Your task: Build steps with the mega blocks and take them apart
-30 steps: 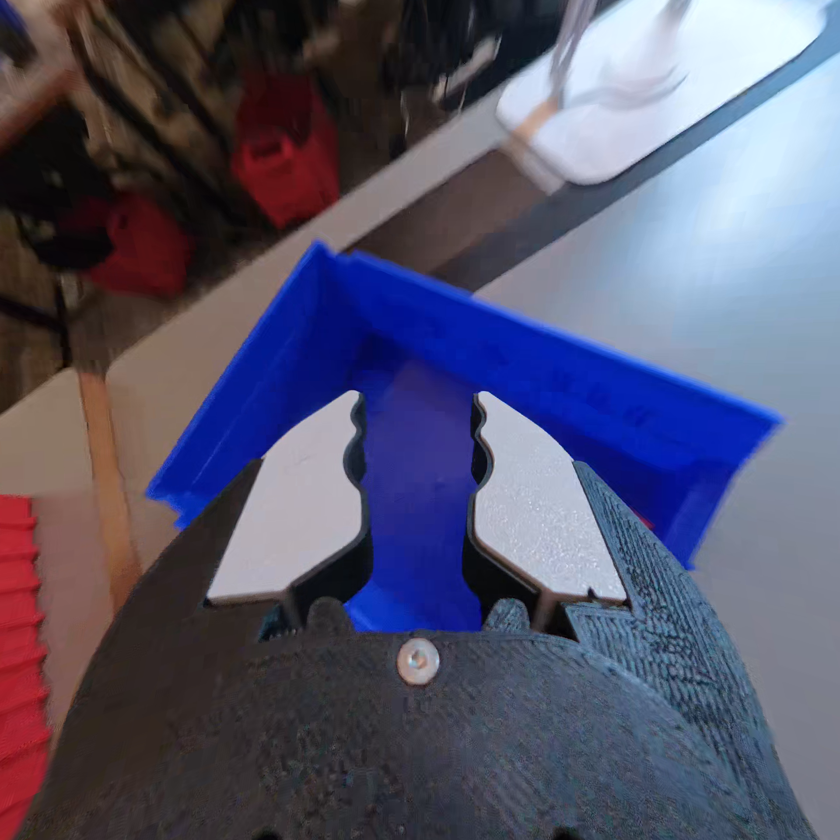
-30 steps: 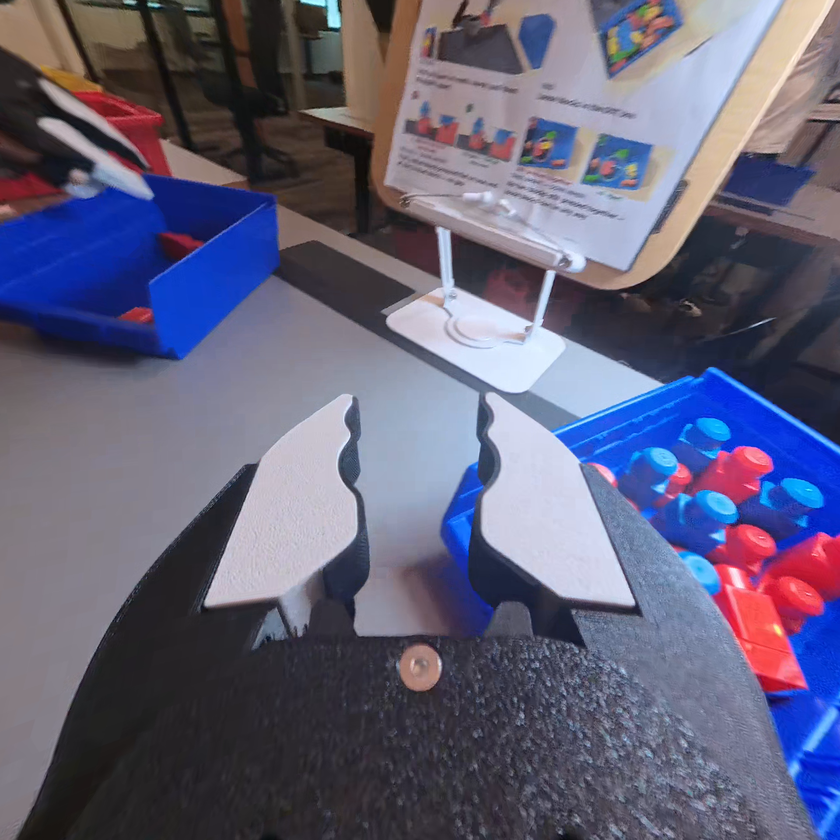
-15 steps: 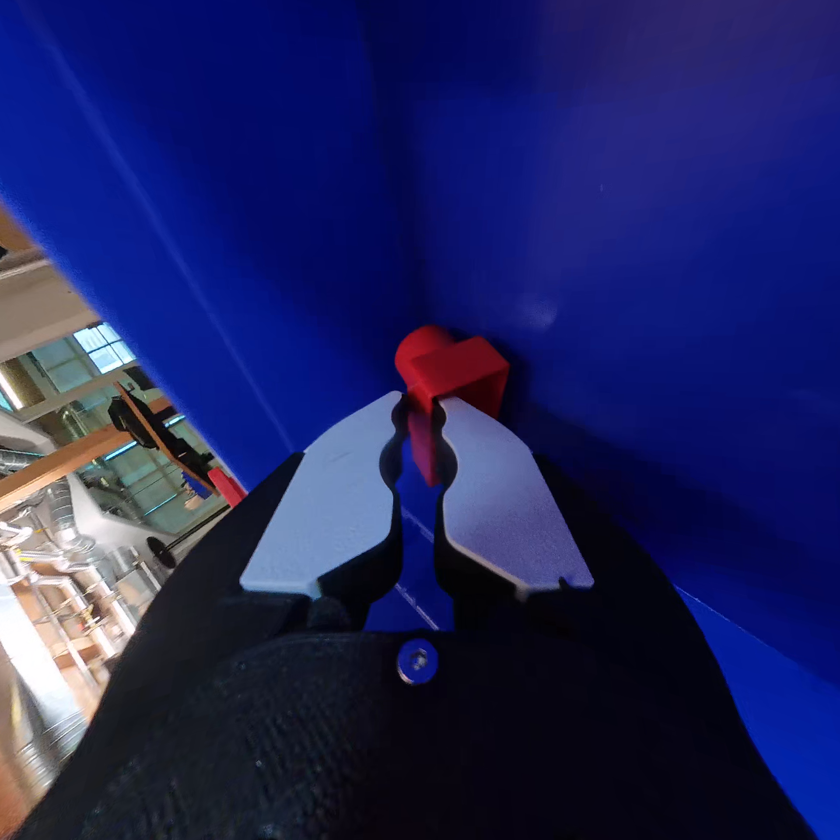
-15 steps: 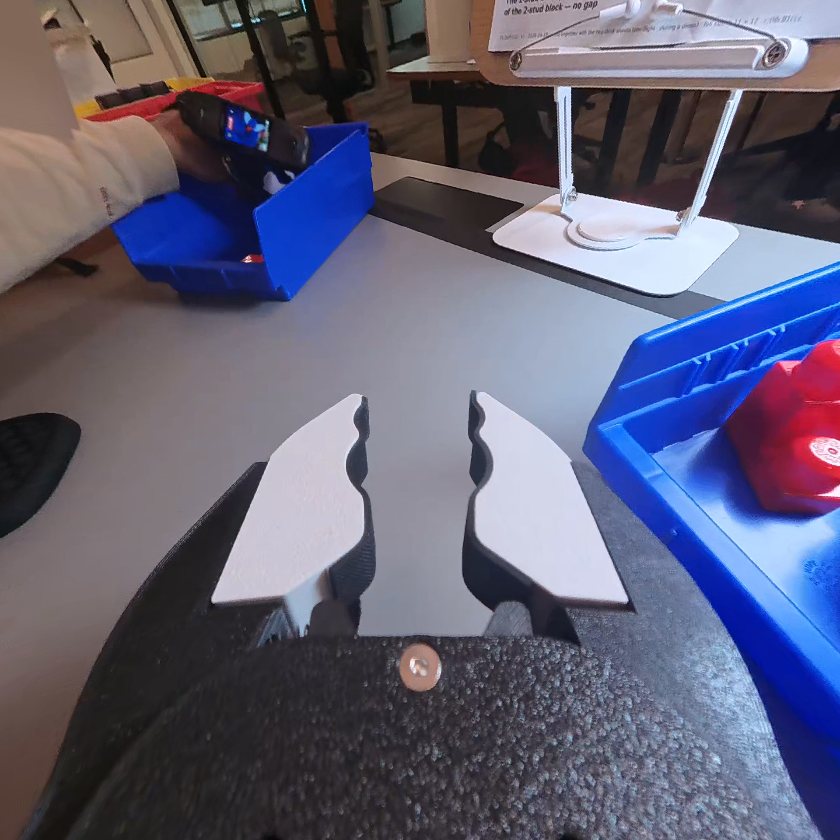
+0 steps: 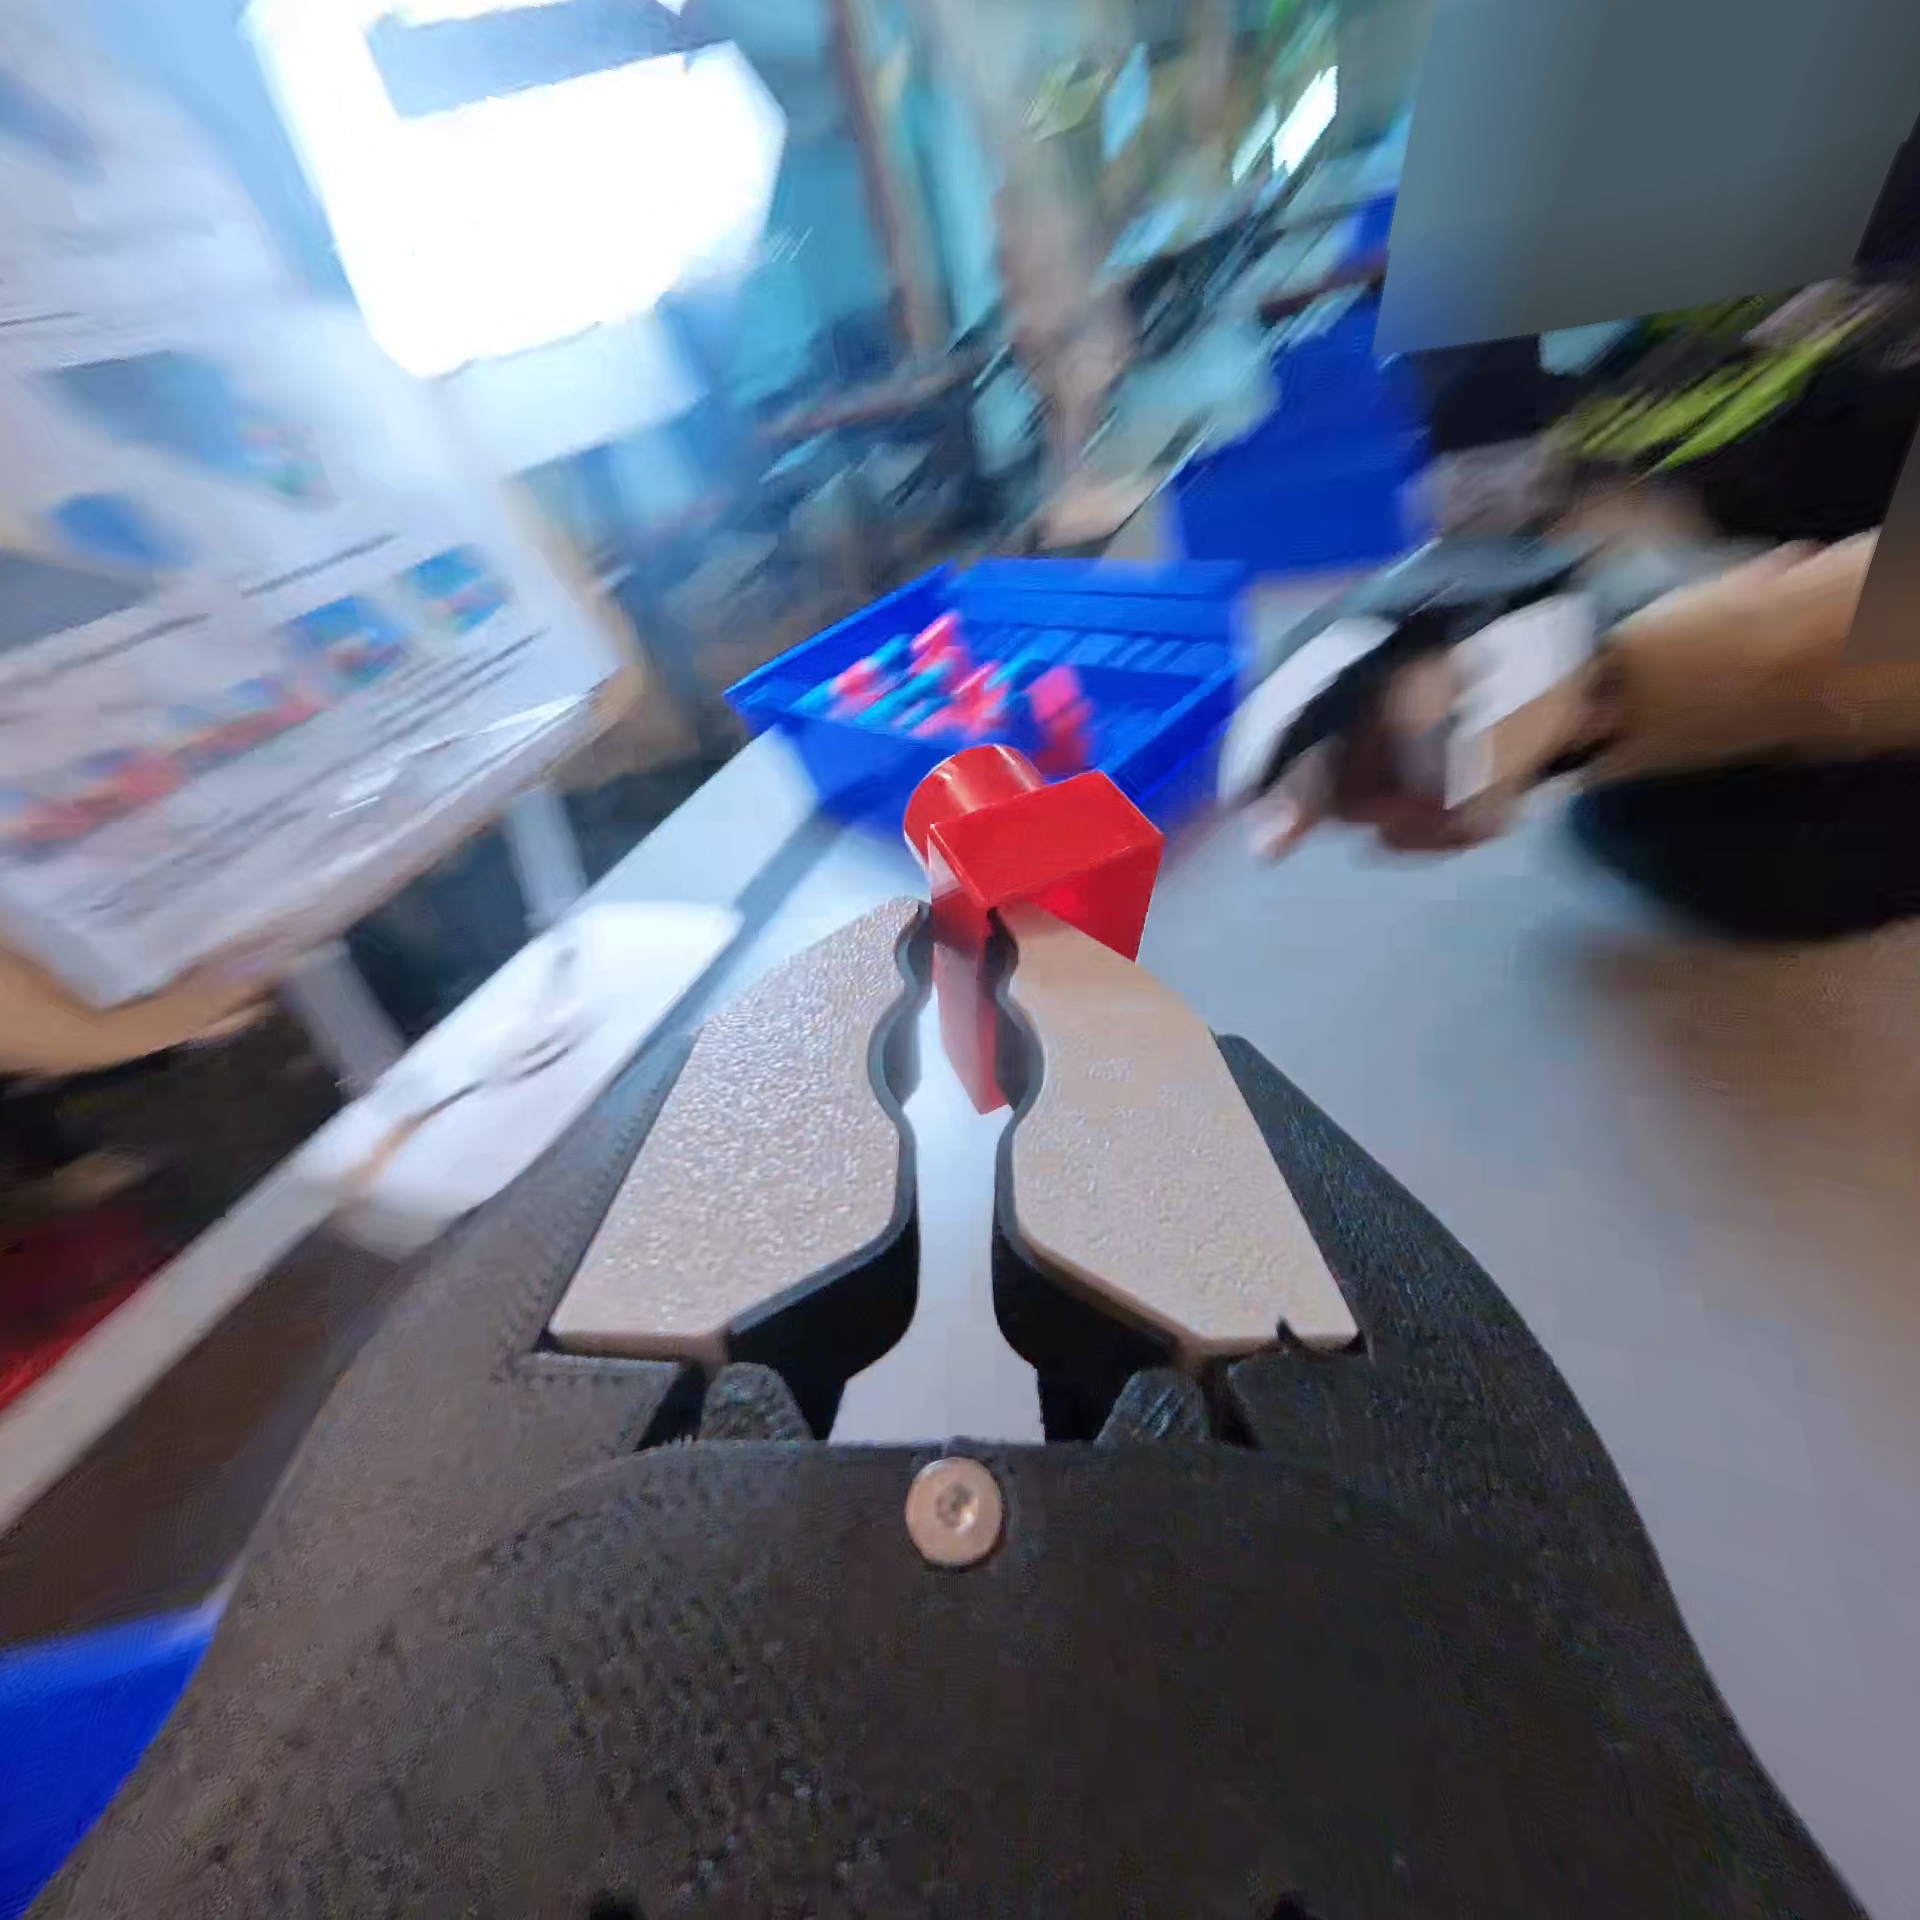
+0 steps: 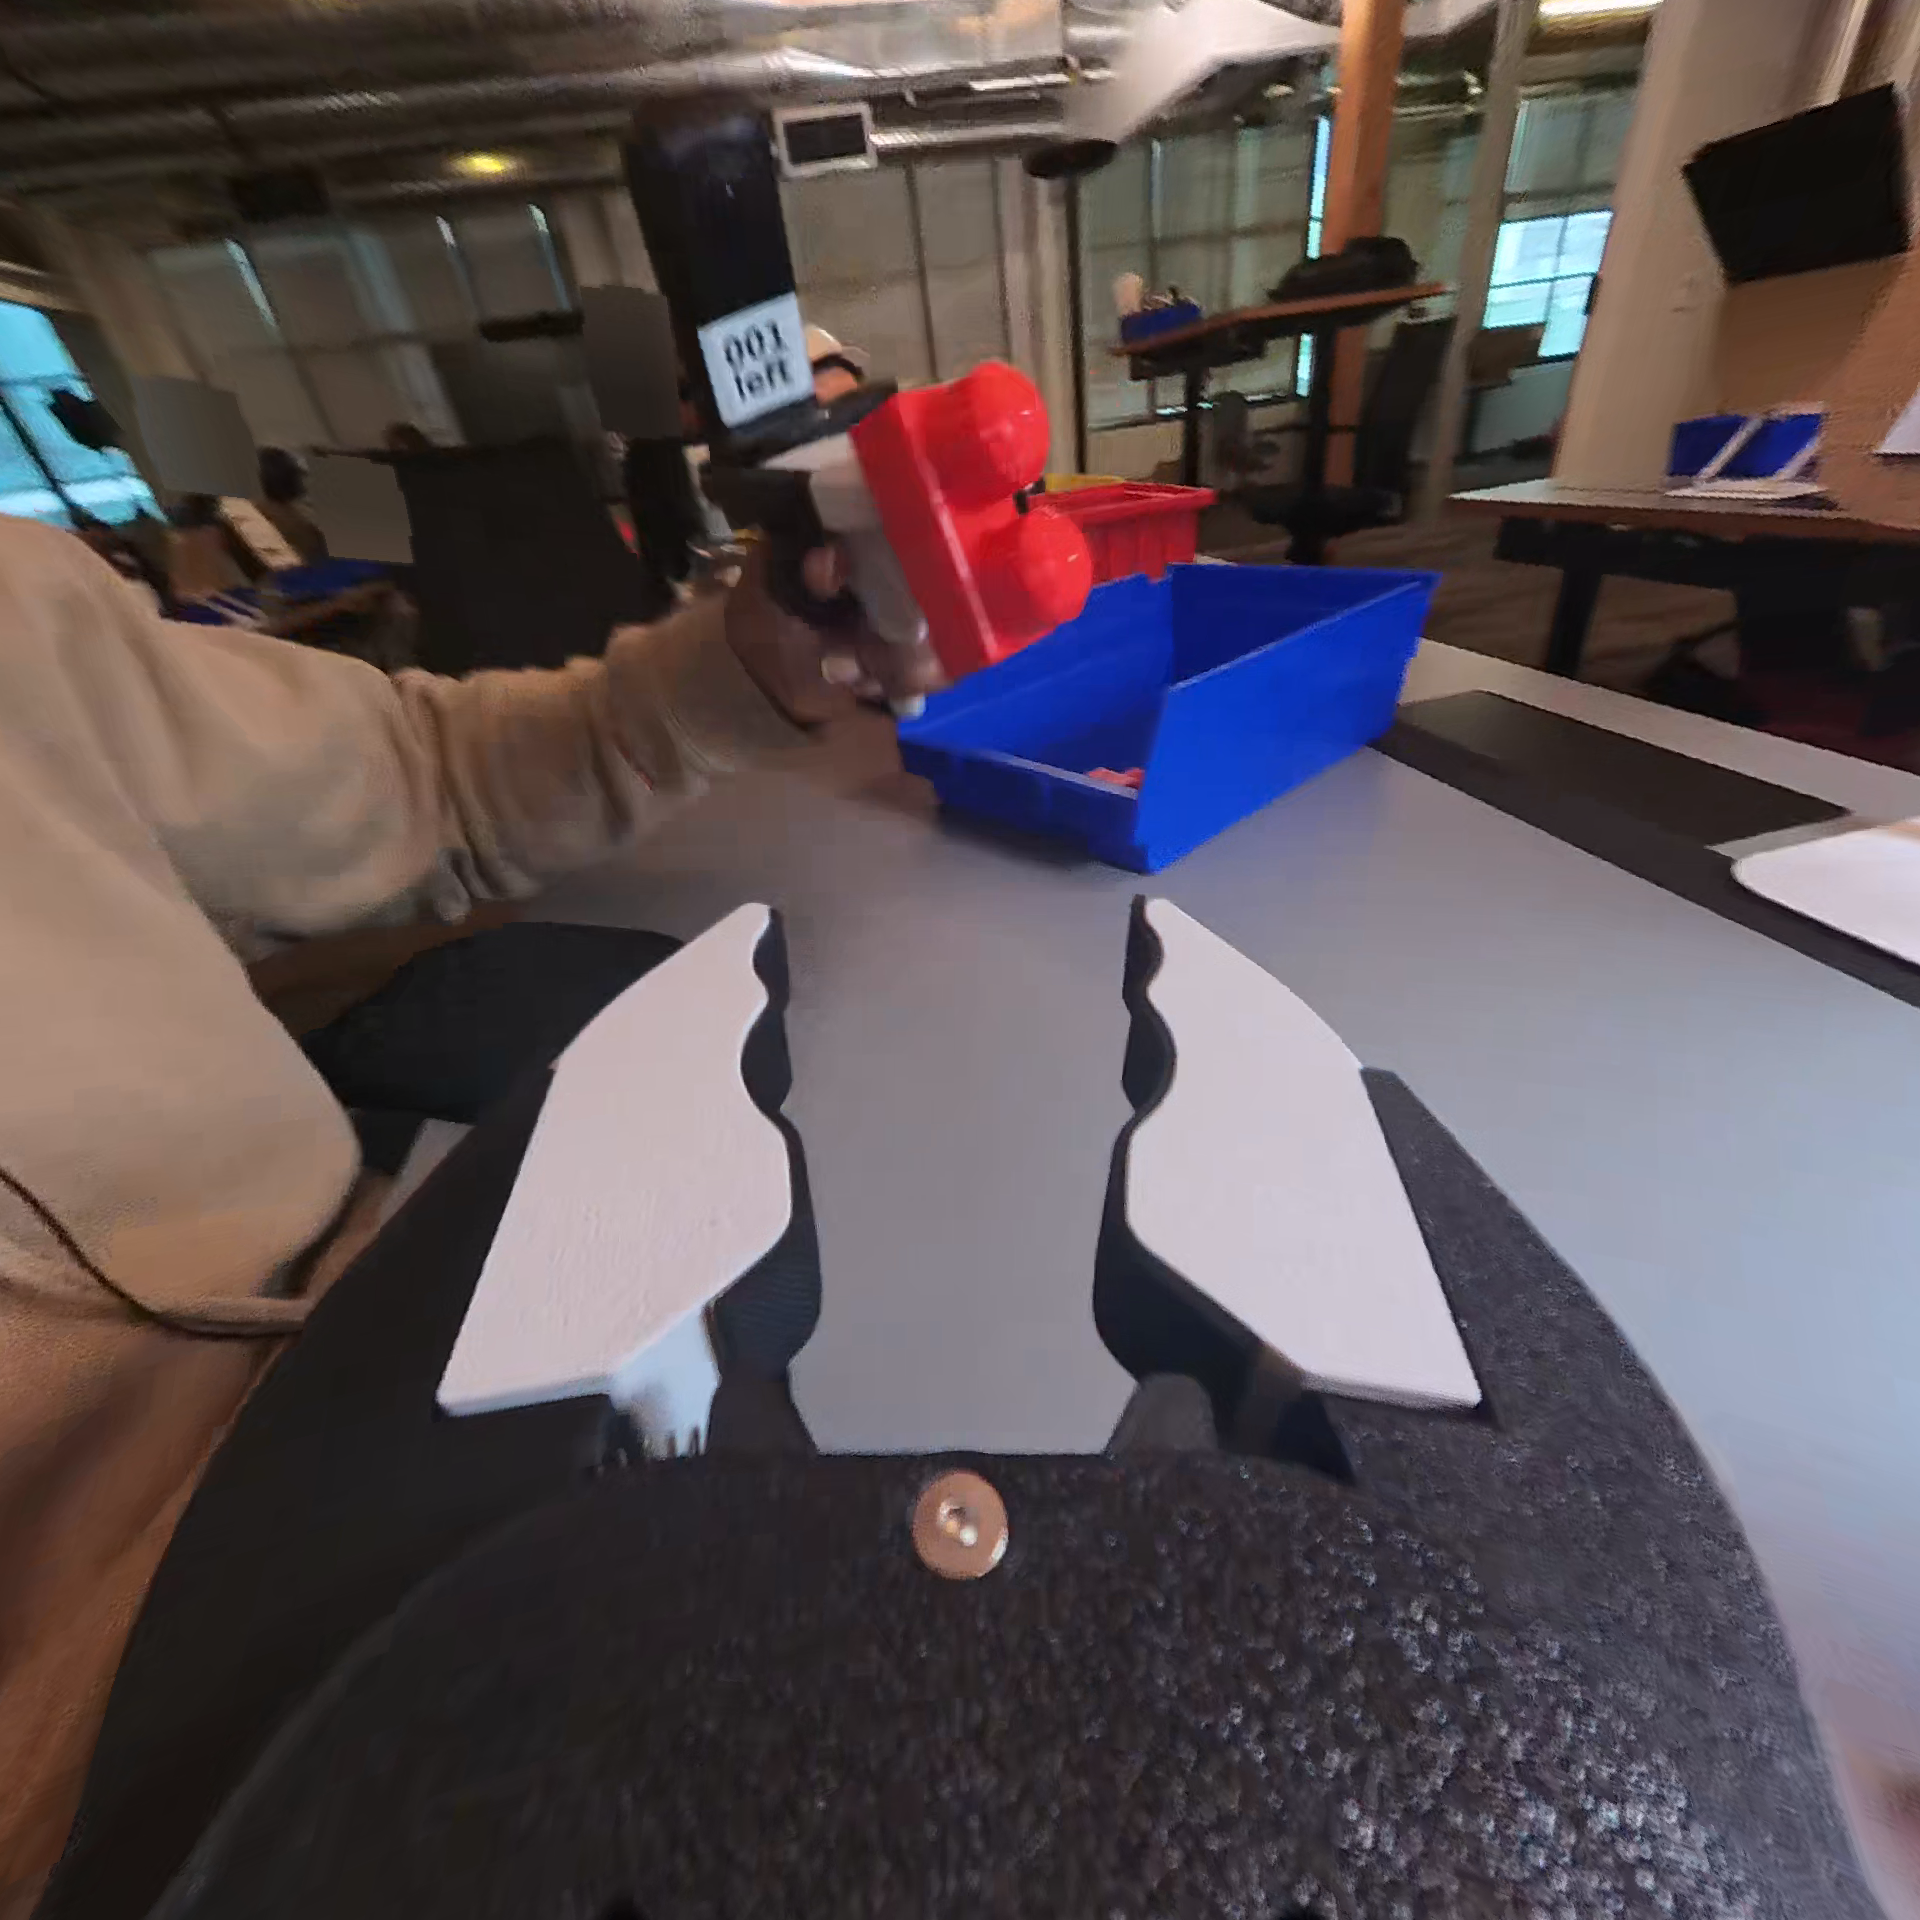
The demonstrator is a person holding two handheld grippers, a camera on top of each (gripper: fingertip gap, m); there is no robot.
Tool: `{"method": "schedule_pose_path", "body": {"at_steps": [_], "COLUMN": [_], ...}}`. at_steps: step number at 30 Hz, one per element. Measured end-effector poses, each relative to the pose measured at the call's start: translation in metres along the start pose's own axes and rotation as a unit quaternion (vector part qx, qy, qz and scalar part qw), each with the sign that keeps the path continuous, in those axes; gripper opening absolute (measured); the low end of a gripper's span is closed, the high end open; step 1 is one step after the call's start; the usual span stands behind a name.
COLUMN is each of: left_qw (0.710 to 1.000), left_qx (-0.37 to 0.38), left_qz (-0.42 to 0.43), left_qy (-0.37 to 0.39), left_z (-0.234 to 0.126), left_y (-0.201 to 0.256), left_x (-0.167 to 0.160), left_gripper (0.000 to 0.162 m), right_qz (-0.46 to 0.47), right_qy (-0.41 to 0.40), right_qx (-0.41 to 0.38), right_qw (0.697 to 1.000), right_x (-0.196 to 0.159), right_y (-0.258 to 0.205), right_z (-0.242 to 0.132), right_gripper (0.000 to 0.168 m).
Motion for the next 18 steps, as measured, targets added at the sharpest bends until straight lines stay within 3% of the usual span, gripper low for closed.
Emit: {"method": "schedule_pose_path", "body": {"at_steps": [3, 5, 6, 8, 10, 11, 13, 15, 18], "left_qw": [0.980, 0.964, 0.958, 0.960, 0.963, 0.968, 0.976, 0.989, 0.993], "left_qx": [-0.125, -0.168, -0.188, -0.197, -0.202, -0.195, -0.182, -0.112, 0.019], "left_qz": [-0.084, -0.127, -0.143, -0.147, -0.134, -0.122, -0.109, -0.095, -0.083], "left_qy": [0.128, 0.164, 0.166, 0.136, 0.119, 0.098, 0.051, -0.015, -0.088], "left_z": [0.024, 0.037, 0.045, 0.061, 0.064, 0.065, 0.059, 0.047, 0.009], "left_y": [0.068, 0.093, 0.104, 0.115, 0.119, 0.116, 0.103, 0.070, 0.008], "left_x": [0.015, 0.012, 0.008, -0.008, -0.014, -0.018, -0.021, -0.028, -0.035], "left_gripper": [0.008, 0.008, 0.008, 0.009, 0.008, 0.012, 0.038, 0.040, 0.037], "right_qz": [0.047, 0.065, 0.071, 0.078, 0.072, 0.065, 0.036, -0.023, -0.112], "right_qy": [0.014, 0.017, 0.018, 0.006, -0.028, -0.051, -0.098, -0.187, -0.328], "right_qx": [0.058, 0.087, 0.101, 0.129, 0.135, 0.129, 0.097, 0.053, -0.023], "right_qw": [0.997, 0.994, 0.992, 0.989, 0.988, 0.988, 0.990, 0.981, 0.938], "right_x": [0.002, 0.001, 0.001, -0.004, -0.013, -0.018, -0.027, -0.047, -0.086], "right_y": [-0.019, -0.030, -0.037, -0.049, -0.051, -0.048, -0.036, -0.019, 0.010], "right_z": [0.008, 0.013, 0.016, 0.020, 0.021, 0.020, 0.014, 0.003, -0.015], "right_gripper": [0.073, 0.072, 0.068, 0.035, 0.035, 0.035, 0.034, 0.034, 0.034]}}
Point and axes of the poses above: each gripper's, where its closed fingertips meet, z out along the fingers, x out of its top, y = z × x across the jaws, the point moved 2 cm from there along -z, back along the fingers, and after that the axes turned 2 degrees about -x, right-handed, at the moved point
